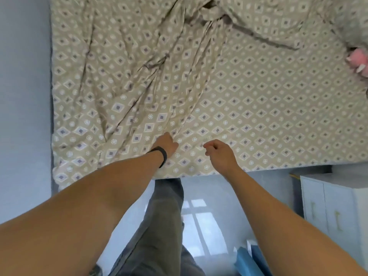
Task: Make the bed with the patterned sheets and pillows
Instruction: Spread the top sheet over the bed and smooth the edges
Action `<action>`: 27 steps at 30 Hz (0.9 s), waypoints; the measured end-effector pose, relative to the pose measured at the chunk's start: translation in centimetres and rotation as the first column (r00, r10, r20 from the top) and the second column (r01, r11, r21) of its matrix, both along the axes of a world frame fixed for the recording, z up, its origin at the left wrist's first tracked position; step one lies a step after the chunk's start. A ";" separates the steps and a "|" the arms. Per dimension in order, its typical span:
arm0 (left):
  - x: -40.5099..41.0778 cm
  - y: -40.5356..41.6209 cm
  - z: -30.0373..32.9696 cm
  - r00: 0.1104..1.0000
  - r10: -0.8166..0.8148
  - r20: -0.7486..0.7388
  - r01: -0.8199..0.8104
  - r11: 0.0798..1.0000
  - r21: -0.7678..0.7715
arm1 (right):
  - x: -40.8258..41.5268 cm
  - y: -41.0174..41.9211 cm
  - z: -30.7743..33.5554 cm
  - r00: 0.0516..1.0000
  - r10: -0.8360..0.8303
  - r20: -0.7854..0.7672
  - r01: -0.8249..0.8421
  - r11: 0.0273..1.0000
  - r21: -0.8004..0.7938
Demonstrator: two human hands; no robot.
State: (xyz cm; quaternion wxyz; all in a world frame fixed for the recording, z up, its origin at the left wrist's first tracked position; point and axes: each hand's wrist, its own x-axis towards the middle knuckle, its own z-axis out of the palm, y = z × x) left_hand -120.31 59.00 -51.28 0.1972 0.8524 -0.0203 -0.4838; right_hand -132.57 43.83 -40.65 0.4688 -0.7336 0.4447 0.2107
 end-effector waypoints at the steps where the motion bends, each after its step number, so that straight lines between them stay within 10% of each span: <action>1: 1.3 -1.2 -1.7 0.999 -0.025 0.023 0.025 1.000 0.013 | 0.9 -0.8 -1.1 1.000 0.016 -0.002 -0.016 1.000 -0.010; 10: 7.3 -8.1 -13.7 0.960 -0.267 0.082 0.240 0.938 0.251 | 4.7 -6.4 -9.7 0.973 0.161 -0.168 -0.162 0.987 0.006; 13: 7.4 -8.5 -12.2 0.980 -0.196 0.021 0.192 0.974 0.123 | 3.5 -7.8 -9.3 0.971 0.135 -0.200 -0.137 0.991 0.002; 21: 1.1 -11.5 7.0 0.979 -0.206 -0.004 0.187 0.895 -0.405 | 4.2 -12.6 -1.2 0.981 -0.178 -0.072 0.188 0.966 0.178; 27: -5.5 -12.4 21.7 0.949 -0.284 0.139 0.316 0.873 -0.372 | 6.4 -16.8 5.8 0.948 -0.310 -0.076 0.303 0.798 0.521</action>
